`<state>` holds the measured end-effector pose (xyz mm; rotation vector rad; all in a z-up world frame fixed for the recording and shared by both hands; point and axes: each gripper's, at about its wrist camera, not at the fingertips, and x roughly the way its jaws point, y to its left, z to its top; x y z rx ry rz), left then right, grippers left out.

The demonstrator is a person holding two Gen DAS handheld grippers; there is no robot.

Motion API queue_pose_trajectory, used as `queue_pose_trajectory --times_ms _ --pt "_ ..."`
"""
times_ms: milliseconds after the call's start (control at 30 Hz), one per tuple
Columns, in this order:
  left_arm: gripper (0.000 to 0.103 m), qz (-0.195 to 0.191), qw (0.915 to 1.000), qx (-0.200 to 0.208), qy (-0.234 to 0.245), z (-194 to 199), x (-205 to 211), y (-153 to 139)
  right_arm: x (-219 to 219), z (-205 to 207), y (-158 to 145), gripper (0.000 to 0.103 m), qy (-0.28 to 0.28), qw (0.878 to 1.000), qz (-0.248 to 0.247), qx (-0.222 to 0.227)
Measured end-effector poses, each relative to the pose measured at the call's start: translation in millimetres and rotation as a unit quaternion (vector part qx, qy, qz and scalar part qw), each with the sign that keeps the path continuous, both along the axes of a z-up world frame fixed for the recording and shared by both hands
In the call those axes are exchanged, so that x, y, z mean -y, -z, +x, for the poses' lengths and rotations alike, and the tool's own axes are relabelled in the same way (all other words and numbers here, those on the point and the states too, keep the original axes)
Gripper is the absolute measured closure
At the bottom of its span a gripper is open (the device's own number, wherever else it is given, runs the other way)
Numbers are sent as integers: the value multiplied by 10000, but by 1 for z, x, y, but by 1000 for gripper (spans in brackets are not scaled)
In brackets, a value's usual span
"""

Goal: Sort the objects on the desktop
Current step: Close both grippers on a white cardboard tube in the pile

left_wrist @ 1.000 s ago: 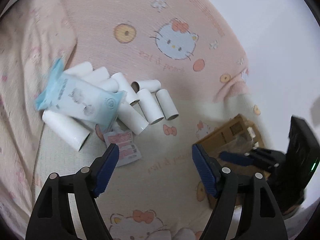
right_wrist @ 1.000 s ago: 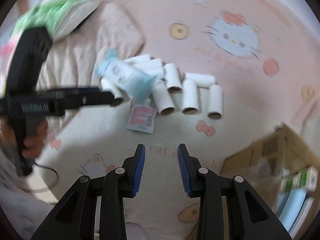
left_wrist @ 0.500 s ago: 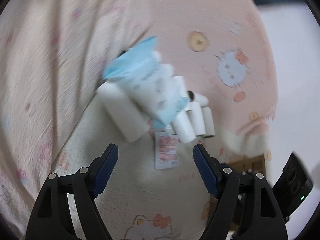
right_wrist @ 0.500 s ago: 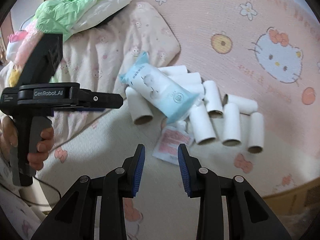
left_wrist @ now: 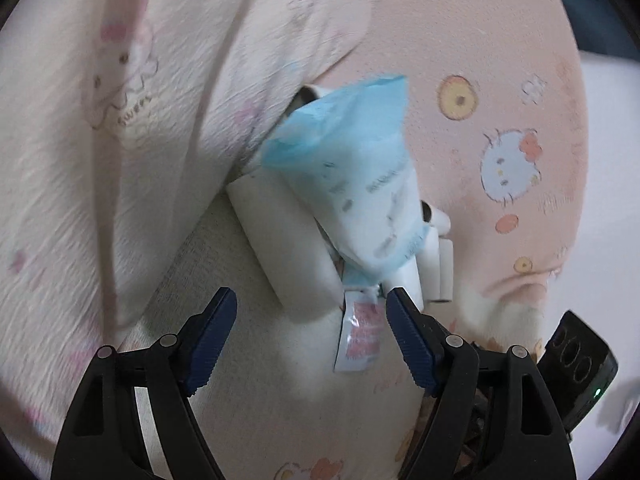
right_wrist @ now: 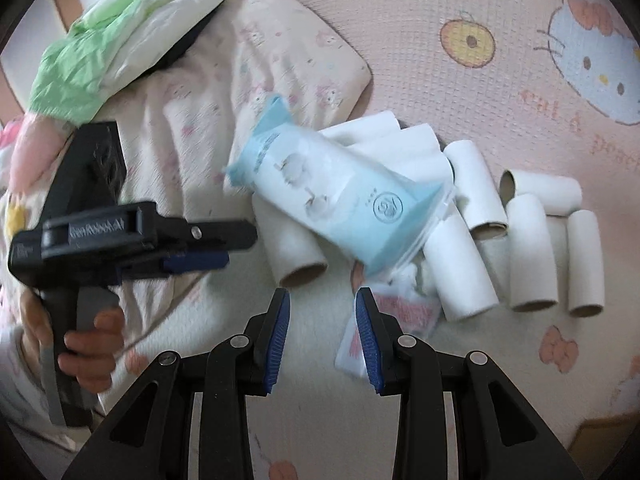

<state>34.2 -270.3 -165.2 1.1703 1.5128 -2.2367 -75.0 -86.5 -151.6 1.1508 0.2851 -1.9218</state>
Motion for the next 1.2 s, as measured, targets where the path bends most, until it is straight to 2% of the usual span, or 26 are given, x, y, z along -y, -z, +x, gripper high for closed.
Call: queue_pose_trajectory --times_ms 133,233,300,367,467,633,667,733,767,867,1100,1200 --pt "26 380 9991 36 -181 -4 7 13 9 -5 16 72 -25 9997 -223 -61" --pt "29 518 9982 59 -300 -6 11 20 15 -3 25 72 -186 9994 -271 -144" --pt "35 459 9983 141 -340 -8 13 22 21 -1 30 72 -326 9990 -208 -204" --pt "46 414 9979 332 -369 -11 16 25 28 -1 35 72 -419 9989 -77 -204" --pt "56 579 9974 197 -381 -16 16 28 33 0 40 72 -536 9984 24 -199" --pt "57 320 9988 265 -253 -18 9 22 34 -2 50 70 -520 9985 145 12" --pt "57 319 9989 274 -209 -17 8 22 33 -3 52 66 -513 9985 178 75" --pt "57 418 9986 298 -124 -15 5 23 30 -5 55 50 -416 9989 133 176" --pt "57 473 9984 302 -95 -14 4 24 29 -5 55 48 -378 9991 69 190" --pt "57 447 9985 321 50 -11 -2 24 24 -6 55 48 -357 9989 -93 271" --pt "57 293 9984 348 344 -8 -19 21 24 2 56 48 -544 9983 -2 185" --pt "57 270 9976 374 517 -2 -26 20 23 7 58 48 -570 9979 -24 305"
